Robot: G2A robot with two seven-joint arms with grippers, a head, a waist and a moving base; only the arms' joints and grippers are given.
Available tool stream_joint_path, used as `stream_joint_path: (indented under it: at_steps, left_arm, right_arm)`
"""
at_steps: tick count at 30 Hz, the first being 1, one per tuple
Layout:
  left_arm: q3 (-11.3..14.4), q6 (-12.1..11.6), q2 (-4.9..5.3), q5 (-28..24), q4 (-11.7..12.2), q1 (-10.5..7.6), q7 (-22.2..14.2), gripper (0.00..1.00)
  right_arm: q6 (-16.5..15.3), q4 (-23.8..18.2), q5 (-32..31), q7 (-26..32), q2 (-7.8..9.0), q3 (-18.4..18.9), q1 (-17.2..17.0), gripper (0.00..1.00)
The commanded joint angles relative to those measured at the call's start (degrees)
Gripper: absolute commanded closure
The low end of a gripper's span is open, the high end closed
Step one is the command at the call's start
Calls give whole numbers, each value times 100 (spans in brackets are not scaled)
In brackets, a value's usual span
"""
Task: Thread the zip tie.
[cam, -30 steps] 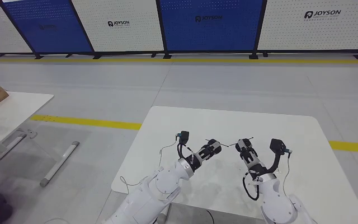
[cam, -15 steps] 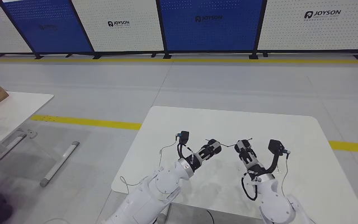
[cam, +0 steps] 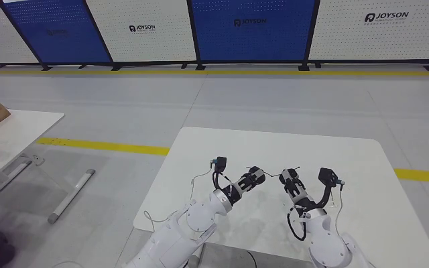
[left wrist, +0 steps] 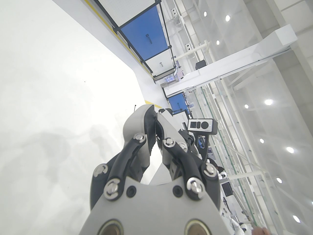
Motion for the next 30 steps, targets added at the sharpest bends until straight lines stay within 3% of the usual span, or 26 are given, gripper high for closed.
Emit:
stream_joint_path:
  at_steps: [1, 17, 30]
  left_arm:
    - [0, 0, 0, 0, 0, 0, 0, 100]
    - [0, 0, 0, 0, 0, 0, 0, 100]
    - [0, 0, 0, 0, 0, 0, 0, 100]
  right_arm:
    - [-10, 0, -11, 15, -5, 9, -9, 100]
    - [-99, 281, 171, 148, -122, -144, 186, 100]
    - [-306, 268, 401, 233, -147, 47, 96, 100]
